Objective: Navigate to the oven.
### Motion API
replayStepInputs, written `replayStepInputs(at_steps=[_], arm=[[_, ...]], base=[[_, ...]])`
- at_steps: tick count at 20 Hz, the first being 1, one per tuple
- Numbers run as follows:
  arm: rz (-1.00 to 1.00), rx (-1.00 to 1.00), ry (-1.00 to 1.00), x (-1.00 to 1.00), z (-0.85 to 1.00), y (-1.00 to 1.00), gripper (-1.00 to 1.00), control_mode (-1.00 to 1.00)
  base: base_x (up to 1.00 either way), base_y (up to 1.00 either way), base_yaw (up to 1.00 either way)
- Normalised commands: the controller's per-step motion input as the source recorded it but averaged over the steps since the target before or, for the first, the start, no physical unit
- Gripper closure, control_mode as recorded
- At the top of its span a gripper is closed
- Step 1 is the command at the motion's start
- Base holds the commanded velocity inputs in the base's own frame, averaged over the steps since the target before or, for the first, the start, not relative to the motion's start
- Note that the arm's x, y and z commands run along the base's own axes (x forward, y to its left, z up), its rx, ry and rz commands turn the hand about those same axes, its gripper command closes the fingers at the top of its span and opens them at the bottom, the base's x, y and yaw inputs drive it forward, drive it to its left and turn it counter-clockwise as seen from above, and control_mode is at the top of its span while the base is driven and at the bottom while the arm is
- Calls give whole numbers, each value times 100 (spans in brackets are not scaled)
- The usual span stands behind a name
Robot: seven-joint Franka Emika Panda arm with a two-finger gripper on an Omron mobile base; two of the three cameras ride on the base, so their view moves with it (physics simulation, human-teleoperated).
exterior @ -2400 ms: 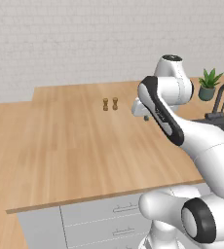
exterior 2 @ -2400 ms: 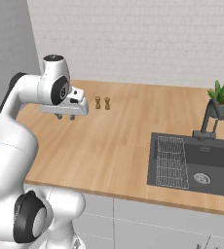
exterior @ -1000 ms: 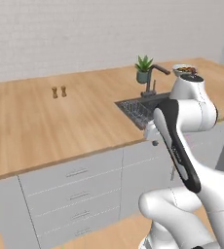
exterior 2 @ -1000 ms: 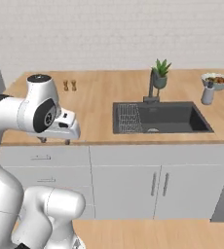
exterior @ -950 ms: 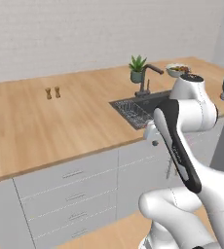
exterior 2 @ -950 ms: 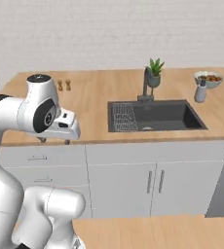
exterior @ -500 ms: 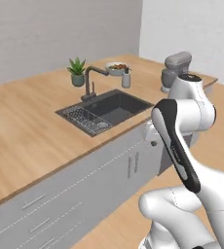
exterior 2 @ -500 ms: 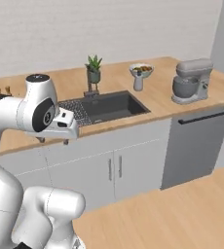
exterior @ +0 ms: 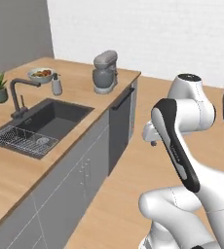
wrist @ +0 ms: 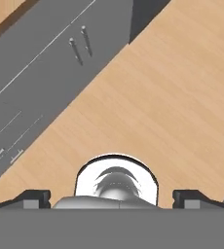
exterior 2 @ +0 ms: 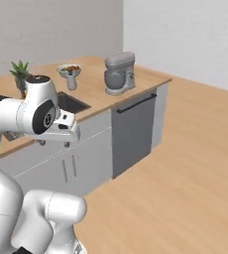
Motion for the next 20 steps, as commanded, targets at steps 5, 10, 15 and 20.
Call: replayStepInputs(at_steps=[5,10,15,20], arm=[[0,0,0,0,0,0,-100,100],[0,0,0,0,0,0,-100,100],[0,0,0,0,0,0,-100,100],[0,0,0,0,0,0,-100,100]], base=[[0,-20,-59],[8,0,-49],[46,11,-41],[90,18,-34]])
